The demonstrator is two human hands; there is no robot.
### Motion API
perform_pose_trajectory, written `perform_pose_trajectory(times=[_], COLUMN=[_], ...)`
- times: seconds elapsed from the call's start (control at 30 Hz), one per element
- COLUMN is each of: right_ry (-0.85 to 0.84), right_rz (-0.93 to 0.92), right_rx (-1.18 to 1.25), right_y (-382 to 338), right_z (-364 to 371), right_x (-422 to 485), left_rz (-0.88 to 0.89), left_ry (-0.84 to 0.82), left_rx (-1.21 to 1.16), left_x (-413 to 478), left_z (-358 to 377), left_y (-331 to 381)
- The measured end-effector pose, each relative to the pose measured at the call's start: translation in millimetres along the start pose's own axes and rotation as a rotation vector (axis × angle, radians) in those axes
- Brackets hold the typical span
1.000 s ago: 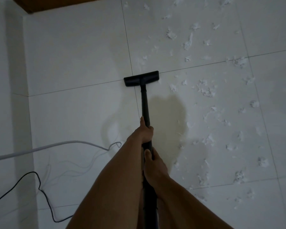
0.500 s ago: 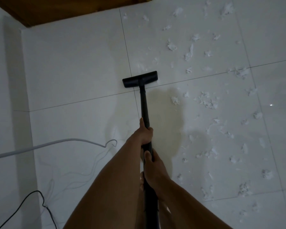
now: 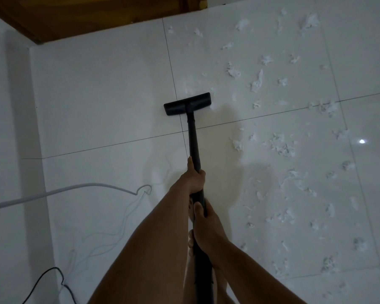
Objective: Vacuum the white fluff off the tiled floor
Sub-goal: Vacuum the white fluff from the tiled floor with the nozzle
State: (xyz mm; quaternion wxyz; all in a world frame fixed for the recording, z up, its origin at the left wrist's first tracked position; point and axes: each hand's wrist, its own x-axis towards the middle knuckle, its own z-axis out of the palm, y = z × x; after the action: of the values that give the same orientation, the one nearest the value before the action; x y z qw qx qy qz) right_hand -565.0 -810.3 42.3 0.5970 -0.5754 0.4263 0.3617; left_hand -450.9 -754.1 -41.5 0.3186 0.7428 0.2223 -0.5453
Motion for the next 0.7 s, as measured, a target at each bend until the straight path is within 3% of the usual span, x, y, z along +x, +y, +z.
perform_pose_trajectory(times=[0.7], right_ry=[-0.019], right_rz=[0.032], right_rx=[0.053], right_y=[-104], right_z=[34], right_x=[24], left_rz=[0.017], left_ry=[0.022], left_rx=[0.008], left_x=[32], left_z=[-87], left_y=[53])
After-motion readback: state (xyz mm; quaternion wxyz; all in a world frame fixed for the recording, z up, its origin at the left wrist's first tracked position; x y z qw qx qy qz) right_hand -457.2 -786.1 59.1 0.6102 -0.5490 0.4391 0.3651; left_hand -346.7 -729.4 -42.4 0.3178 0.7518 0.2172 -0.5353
